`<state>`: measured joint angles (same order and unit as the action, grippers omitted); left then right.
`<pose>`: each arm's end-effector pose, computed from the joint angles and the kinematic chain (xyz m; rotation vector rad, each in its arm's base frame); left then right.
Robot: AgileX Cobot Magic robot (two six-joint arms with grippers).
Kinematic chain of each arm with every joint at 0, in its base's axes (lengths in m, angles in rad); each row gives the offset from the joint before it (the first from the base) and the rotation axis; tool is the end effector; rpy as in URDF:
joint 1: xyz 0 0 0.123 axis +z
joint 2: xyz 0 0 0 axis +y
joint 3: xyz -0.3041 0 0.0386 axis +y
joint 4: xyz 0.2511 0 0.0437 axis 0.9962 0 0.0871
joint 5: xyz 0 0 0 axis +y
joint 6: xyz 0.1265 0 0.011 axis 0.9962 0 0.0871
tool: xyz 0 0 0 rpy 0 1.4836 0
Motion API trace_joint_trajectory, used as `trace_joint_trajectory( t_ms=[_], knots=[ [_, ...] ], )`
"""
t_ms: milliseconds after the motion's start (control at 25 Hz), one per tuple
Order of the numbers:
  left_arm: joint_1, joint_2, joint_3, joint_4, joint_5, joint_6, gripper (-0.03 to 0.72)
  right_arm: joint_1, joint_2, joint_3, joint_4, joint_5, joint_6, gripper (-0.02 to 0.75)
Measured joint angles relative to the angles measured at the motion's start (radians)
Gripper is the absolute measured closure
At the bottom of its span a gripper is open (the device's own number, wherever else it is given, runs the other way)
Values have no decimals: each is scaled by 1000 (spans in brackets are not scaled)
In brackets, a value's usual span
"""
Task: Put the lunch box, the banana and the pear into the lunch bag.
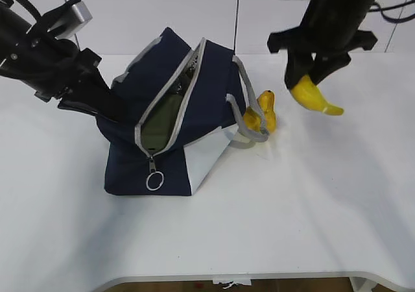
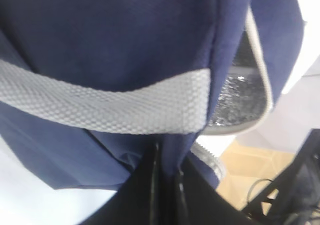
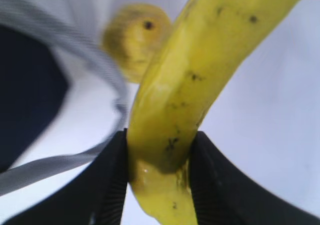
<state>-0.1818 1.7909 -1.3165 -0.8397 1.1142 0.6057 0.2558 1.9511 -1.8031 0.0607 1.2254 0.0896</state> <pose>0.3490 -0.1504 0.2439 0.5763 2.6663 -1.0494 0.4230 0.1181 0.2756 -0.2203 2.8590 0.1554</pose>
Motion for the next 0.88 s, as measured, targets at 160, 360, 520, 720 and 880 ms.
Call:
trace_joint_trajectory(
  t_ms=[160, 360, 520, 720, 880],
  knots=[
    [0, 0, 0, -19, 19, 0, 692, 0, -85, -30, 251, 12, -65, 449],
    [0, 0, 0, -96, 24, 0, 692, 2, -86, -34, 573, -20, -224, 449],
    [0, 0, 0, -165, 24, 0, 692, 27, -52, -36, 709, -114, -327, 449],
    [0, 0, 0, -300, 24, 0, 692, 70, 44, -36, 736, -191, -375, 449],
    [0, 4, 0, -350, 22, 0, 692, 77, 117, -36, 740, -221, -394, 449]
  ],
)
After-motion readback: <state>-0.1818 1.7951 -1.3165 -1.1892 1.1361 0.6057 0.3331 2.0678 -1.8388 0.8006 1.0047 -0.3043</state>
